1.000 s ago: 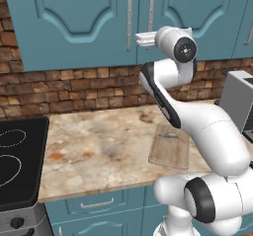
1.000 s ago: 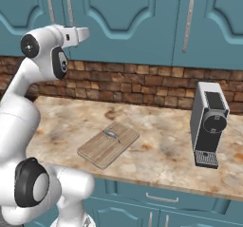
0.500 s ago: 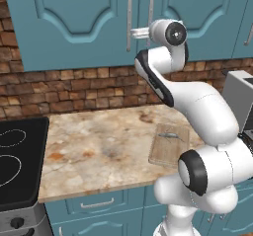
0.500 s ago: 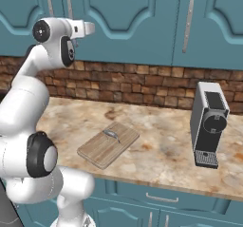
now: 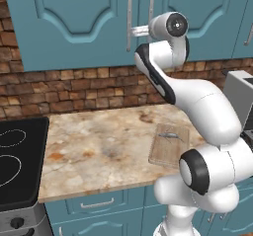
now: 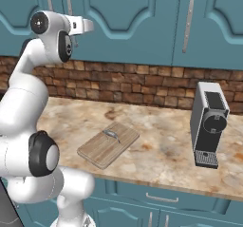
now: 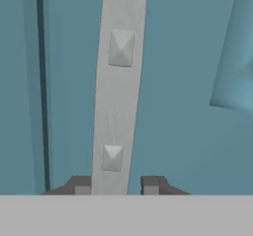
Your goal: Open the cabinet, retrieve the rolling pin, and place it next to the meat on the cutting board to prepare for tenderizing.
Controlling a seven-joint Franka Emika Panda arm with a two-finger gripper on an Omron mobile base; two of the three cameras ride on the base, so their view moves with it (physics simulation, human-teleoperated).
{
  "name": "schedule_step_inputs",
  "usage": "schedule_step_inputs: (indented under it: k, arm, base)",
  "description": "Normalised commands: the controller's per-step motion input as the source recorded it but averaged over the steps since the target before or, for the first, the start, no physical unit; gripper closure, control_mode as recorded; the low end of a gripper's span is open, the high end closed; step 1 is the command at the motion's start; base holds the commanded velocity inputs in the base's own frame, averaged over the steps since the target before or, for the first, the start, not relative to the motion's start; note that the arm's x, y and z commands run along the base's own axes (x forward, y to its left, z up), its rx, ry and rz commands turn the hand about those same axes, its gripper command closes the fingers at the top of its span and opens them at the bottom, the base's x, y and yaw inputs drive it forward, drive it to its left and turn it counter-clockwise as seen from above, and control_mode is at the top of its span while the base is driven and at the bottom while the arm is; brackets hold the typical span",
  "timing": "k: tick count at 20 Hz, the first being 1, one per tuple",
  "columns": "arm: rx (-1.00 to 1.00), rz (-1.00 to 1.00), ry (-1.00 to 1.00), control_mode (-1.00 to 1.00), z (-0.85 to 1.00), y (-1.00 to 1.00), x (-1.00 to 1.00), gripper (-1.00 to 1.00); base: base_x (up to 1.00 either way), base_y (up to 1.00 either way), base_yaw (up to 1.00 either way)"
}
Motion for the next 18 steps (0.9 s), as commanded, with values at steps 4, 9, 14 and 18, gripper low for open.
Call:
schedule_step_inputs:
  k: [4, 9, 14, 18]
  arm:
    - [0.0, 0.0, 0.0, -1.0, -0.02, 0.0, 0.25, 1.0]
    - [0.02, 0.0, 0.02, -1.0, 0.0, 0.0, 0.41, 1.0]
    - [0.01, 0.02, 0.03, -1.0, -0.01, 0.0, 0.13, 1.0]
    - [0.0, 0.06, 0.0, -1.0, -0.12, 0.0, 0.03, 1.0]
  base:
    - [0.0, 0.0, 0.0]
    - [0.0, 0.0, 0.0]
    - [0.0, 0.0, 0.0]
    - [0.0, 0.0, 0.0]
